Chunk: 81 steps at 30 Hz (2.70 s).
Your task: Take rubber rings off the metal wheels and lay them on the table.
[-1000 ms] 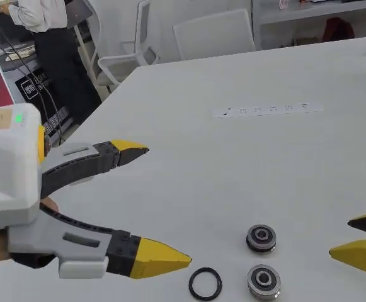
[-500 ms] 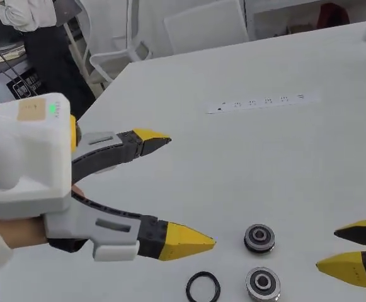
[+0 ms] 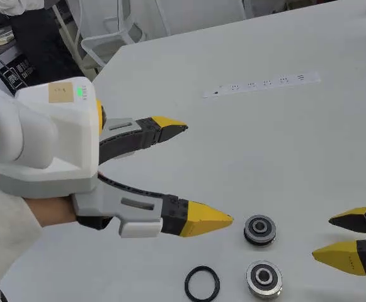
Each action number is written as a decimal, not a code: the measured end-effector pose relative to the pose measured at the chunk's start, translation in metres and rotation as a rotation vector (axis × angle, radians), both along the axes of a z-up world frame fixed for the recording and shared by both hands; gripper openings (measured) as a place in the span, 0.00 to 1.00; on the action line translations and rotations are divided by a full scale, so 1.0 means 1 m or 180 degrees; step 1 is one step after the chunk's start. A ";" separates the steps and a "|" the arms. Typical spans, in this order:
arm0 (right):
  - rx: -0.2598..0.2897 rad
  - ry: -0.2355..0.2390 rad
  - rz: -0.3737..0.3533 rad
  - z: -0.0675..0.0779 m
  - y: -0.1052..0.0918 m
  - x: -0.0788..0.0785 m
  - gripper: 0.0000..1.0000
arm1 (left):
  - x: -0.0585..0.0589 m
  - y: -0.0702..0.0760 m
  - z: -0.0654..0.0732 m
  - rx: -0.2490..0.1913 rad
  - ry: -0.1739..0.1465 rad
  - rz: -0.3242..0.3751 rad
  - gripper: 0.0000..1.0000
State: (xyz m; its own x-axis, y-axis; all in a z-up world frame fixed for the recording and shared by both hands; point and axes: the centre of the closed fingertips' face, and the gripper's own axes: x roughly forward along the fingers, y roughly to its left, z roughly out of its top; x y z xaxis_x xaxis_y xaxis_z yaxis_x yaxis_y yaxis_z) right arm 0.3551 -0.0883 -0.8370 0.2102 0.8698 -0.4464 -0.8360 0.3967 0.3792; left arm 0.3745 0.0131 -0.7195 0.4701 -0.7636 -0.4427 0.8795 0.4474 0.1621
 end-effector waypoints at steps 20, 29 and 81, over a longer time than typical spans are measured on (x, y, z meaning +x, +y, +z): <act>0.0023 -0.0009 0.0180 -0.009 0.032 0.008 0.39 | 0.013 -0.020 -0.046 0.0150 0.0177 -0.0138 0.71; -0.0029 -0.0132 0.0299 -0.014 0.041 0.009 0.35 | 0.010 -0.038 -0.063 0.0131 0.0233 -0.0327 0.53; -0.0317 -0.0771 0.0683 -0.026 0.054 0.013 0.12 | 0.005 -0.045 -0.129 0.0125 0.0671 -0.0293 0.14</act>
